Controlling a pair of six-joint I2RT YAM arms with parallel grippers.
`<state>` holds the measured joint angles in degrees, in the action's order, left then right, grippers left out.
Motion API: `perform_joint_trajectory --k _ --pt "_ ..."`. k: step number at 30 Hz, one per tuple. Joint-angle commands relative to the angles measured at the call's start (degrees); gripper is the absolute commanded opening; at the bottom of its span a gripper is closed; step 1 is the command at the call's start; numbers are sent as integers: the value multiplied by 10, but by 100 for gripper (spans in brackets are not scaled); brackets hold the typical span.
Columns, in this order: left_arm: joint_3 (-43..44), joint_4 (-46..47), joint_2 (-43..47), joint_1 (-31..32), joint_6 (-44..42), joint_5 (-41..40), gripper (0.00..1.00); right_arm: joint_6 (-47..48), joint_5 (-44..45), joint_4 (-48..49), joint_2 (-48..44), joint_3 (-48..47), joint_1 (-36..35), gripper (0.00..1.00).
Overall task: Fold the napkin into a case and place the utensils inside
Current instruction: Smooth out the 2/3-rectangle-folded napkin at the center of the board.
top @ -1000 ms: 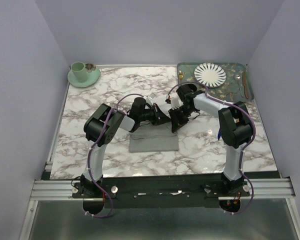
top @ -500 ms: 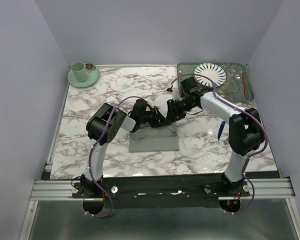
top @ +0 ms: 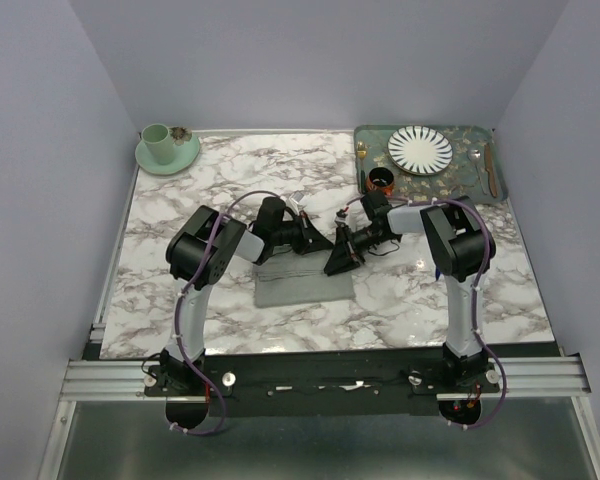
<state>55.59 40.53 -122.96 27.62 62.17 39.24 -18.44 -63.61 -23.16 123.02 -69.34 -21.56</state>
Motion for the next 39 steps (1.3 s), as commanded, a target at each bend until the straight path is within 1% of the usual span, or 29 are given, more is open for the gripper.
perform_joint_trajectory --k 1,3,6,7,9,10,11,12,13,15,16,18,21,22,24,27,31,33,34,36,37,38,39 --pt "-26 -89 -5 -24 -59 -31 0 -44 -20 44 45 10 -1 32" --pt "-28 -89 -1 -28 -63 -27 0 -54 -19 53 49 17 -1 32" --pt "-36 -63 10 -33 -62 -3 1 -63 -12 66 48 39 0 31" --pt "-39 -39 32 -35 -62 17 5 -63 -11 66 47 41 0 31" --pt "-57 -36 67 -49 -80 35 10 -64 -6 68 43 44 2 31" --pt "-66 -34 104 -59 -85 57 17 -66 -5 68 43 42 2 30" --pt "-77 -29 122 -67 -82 70 24 -67 -4 69 43 41 3 30" --pt "-100 -27 138 -77 -82 80 28 -68 -5 69 42 40 3 30" --pt "-112 -27 175 -94 -81 92 32 -69 -4 70 41 40 2 30" --pt "-148 -36 206 -108 -99 112 32 -71 -2 72 39 42 3 29" --pt "-157 -59 225 -119 -108 115 32 -71 -1 73 38 43 4 29" --pt "-184 -66 222 -131 -118 118 32 -73 1 76 37 47 4 29" --pt "-210 -20 172 -162 -100 124 31 -74 5 76 35 49 4 29" --pt "-210 -14 141 -171 -98 123 29 -74 5 76 36 49 4 29" --pt "-213 -5 116 -192 -89 122 29 -75 9 75 35 51 4 28" --pt "-211 -44 98 -210 -109 119 28 -78 10 75 34 57 4 28" --pt "-221 -59 116 -216 -121 139 28 -77 17 79 21 71 4 27" --pt "-224 -51 139 -216 -125 149 30 -78 15 84 4 77 3 27" --pt "-222 -50 155 -216 -129 155 33 -82 7 87 -24 79 2 27" --pt "-218 -82 226 -215 -180 161 36 -85 0 89 -61 82 -8 29" --pt "-204 -111 253 -215 -216 160 42 -87 -7 89 -80 82 -11 29" --pt "-192 -201 311 -215 -259 145 44 -89 -12 89 -119 82 -17 31" --pt "-181 -248 340 -214 -362 135 46 -92 -17 89 -138 79 -20 31"
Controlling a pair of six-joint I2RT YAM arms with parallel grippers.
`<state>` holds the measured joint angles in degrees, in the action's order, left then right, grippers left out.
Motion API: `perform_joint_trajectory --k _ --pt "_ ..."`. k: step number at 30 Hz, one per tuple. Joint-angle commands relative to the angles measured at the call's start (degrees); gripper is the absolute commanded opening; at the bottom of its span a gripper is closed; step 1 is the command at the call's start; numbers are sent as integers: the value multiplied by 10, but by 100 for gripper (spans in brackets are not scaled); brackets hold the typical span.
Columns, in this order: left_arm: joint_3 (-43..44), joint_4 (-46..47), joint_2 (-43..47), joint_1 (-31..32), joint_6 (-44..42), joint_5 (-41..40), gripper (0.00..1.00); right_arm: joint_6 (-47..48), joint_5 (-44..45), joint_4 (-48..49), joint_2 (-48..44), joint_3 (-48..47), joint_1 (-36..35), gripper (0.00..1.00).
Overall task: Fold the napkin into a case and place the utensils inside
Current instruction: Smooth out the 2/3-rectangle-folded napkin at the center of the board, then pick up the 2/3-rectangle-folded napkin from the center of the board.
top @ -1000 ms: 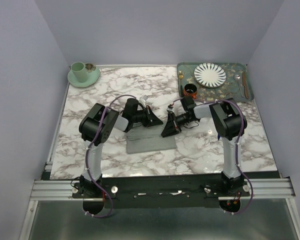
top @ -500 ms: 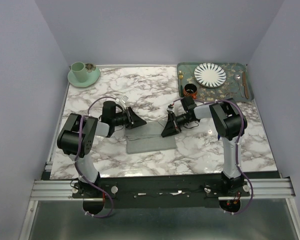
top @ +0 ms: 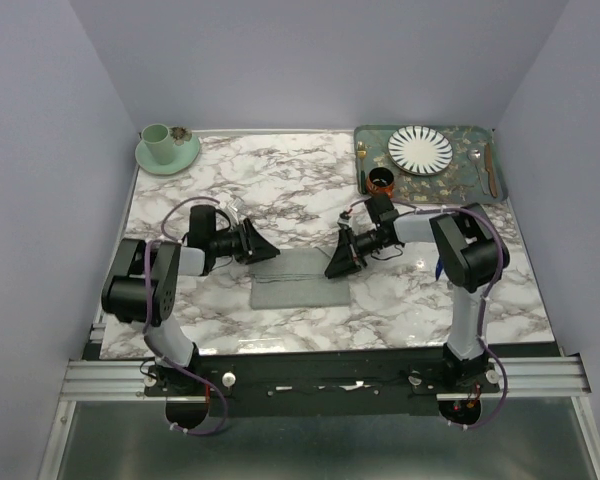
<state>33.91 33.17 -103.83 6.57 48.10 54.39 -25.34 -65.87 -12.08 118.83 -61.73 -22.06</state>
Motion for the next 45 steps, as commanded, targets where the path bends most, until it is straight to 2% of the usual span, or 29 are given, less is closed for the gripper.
perform_joint_trajectory --k 1,2,5,6,7,8,9,11,12,13,14,15,16,17,20,29,33,37,38,39,40,41,45 --pt "54 -219 178 -1 -276 -29 49 -22 3 -22 -113 2 -16 32" --pt "66 -314 234 7 -330 -53 51 -21 2 -30 -145 0 -17 34" --pt "70 -432 337 34 -534 -161 54 27 39 -95 -179 -26 -16 35" --pt "63 -447 364 72 -572 -230 54 54 56 -109 -183 -32 -16 35" --pt "40 -457 389 96 -650 -261 56 63 97 -120 -185 -42 -16 36" --pt "27 -473 436 120 -684 -290 57 73 110 -131 -184 -48 -16 36" --pt "12 -478 458 181 -712 -323 57 92 122 -138 -178 -54 -17 36" --pt "-36 -478 514 239 -788 -392 57 99 165 -139 -170 -67 -16 36" --pt "-49 -476 529 267 -808 -412 57 110 177 -142 -164 -72 -16 36" --pt "-73 -471 539 327 -821 -435 57 114 201 -144 -150 -76 -16 36" --pt "-82 -457 550 356 -834 -486 57 118 208 -146 -144 -81 -16 37" --pt "-90 -451 548 383 -838 -507 57 124 212 -146 -137 -83 -16 36" --pt "-103 -442 544 438 -841 -532 57 125 221 -148 -121 -85 -16 36" --pt "-110 -416 529 459 -845 -574 57 129 223 -153 -114 -87 -16 36" --pt "-121 -370 483 520 -854 -618 57 144 237 -166 -91 -92 -18 36" --pt "-142 -244 342 607 -896 -669 61 191 297 -190 -39 -96 -20 36" --pt "-145 -208 284 617 -910 -696 57 204 308 -197 -32 -96 -21 35" --pt "-148 -182 247 616 -920 -703 36 213 312 -202 -27 -96 -22 35" --pt "-145 -186 244 616 -919 -696 24 215 312 -204 -26 -96 -22 35" --pt "-141 -193 245 616 -910 -689 18 218 313 -204 -26 -96 -23 35" --pt "-127 -204 246 616 -904 -682 4 221 313 -205 -27 -95 -24 35" --pt "-119 -233 249 616 -895 -668 0 224 312 -207 -31 -94 -25 35" --pt "-80 -317 281 615 -847 -604 0 230 295 -211 -50 -80 -28 34"
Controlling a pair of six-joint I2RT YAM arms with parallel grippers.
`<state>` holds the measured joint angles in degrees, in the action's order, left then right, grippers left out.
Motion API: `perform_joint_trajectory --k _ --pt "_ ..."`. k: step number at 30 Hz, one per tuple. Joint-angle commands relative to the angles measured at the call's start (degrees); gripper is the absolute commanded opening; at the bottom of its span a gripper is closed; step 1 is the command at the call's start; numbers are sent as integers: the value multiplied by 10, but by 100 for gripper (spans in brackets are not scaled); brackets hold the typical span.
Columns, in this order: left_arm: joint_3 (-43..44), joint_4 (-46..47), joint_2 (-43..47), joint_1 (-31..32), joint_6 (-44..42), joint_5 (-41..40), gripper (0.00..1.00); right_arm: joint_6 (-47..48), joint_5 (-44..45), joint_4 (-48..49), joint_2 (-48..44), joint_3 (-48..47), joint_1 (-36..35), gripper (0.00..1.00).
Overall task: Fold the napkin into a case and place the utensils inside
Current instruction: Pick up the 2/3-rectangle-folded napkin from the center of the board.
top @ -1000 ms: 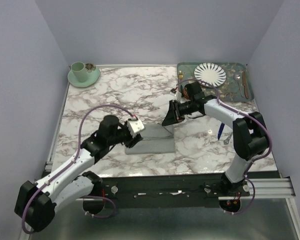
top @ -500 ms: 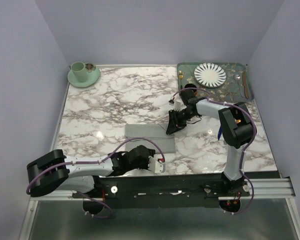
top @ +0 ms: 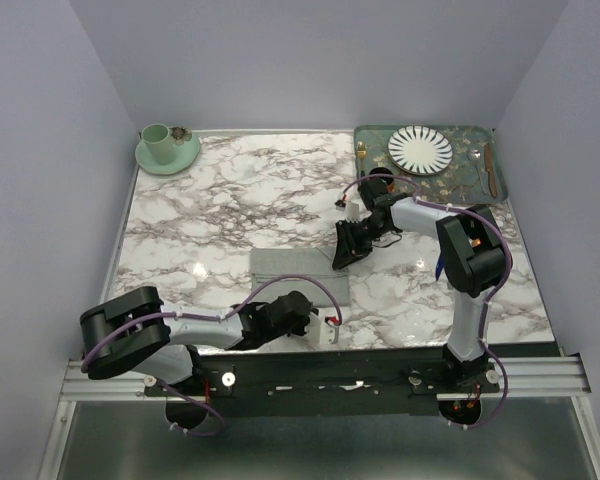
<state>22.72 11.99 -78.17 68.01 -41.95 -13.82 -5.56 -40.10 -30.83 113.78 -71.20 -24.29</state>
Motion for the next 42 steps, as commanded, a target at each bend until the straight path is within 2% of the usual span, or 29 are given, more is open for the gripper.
perform_joint_trajectory --k 1,2,8,14,18,19,20,23,27,30,34,37,40,41,42 --pt "46 -119 32 1 74 97 0 35 33 -27 -4 20 -6 34" --pt "54 -158 45 1 85 110 0 37 30 -31 -7 24 -8 34" --pt "84 -235 75 -38 113 200 0 50 41 -39 -14 37 -8 33" --pt "125 -284 62 -110 101 292 0 70 38 -42 -4 32 -7 32" --pt "167 -317 33 -135 93 330 0 74 41 -47 5 19 -7 32" --pt "160 -313 34 -135 85 326 2 76 41 -49 7 14 -7 32" --pt "155 -292 36 -133 87 318 14 75 41 -50 7 12 -7 32" --pt "135 -259 25 -118 91 263 27 76 42 -51 9 12 -8 32" --pt "105 -219 9 -84 90 194 41 76 42 -53 12 12 -7 32" --pt "81 -187 2 -51 87 144 45 74 41 -52 15 10 -7 32" --pt "64 -162 -15 -29 87 99 44 76 42 -52 15 8 -8 32" --pt "65 -156 -36 -29 81 81 38 77 43 -54 17 7 -7 31" --pt "72 -163 -51 -30 76 89 25 79 42 -57 20 4 -7 31" --pt "78 -174 -53 -31 76 95 16 79 42 -58 20 4 -7 31" --pt "82 -181 -54 -36 74 109 12 80 42 -58 20 4 -7 31"
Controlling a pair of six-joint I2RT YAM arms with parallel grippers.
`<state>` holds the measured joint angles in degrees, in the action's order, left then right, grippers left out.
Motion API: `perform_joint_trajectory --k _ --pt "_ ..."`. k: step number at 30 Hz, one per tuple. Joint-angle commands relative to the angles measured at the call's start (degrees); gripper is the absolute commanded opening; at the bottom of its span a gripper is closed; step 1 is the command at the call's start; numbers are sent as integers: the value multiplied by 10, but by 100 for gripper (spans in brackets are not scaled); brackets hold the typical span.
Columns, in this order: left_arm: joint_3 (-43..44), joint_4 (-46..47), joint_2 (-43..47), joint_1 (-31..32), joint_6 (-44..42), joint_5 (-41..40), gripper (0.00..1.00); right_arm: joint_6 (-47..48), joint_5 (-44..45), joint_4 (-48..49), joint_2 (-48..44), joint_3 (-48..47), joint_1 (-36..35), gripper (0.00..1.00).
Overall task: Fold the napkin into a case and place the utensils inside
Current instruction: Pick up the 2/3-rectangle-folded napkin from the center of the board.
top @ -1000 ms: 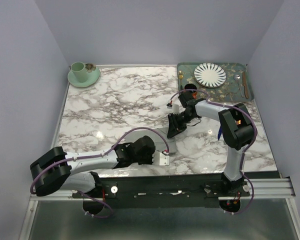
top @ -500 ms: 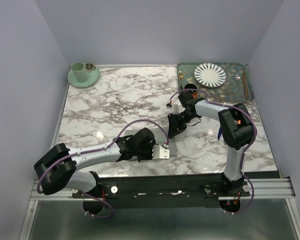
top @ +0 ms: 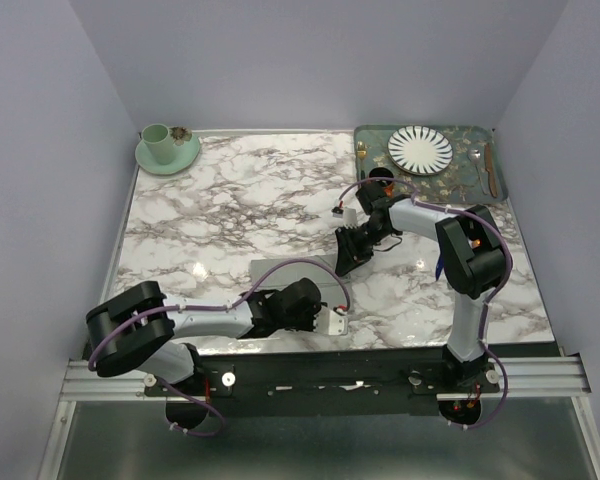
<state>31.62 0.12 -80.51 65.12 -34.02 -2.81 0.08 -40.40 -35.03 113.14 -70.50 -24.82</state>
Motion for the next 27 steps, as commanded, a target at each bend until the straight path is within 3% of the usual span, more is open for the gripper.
perform_joint_trajectory --k 1,3,13,27 --pt "-3 -66 -31 -9 -4 5 9 25 45 -17 26 -3 -2 31" --pt "6 -84 -32 -15 -8 20 0 27 45 -20 27 -4 -2 31" --pt "96 -221 11 -65 21 220 0 37 23 -21 9 12 -1 30" --pt "294 -358 -149 -262 15 444 0 53 18 -22 10 9 -1 29"
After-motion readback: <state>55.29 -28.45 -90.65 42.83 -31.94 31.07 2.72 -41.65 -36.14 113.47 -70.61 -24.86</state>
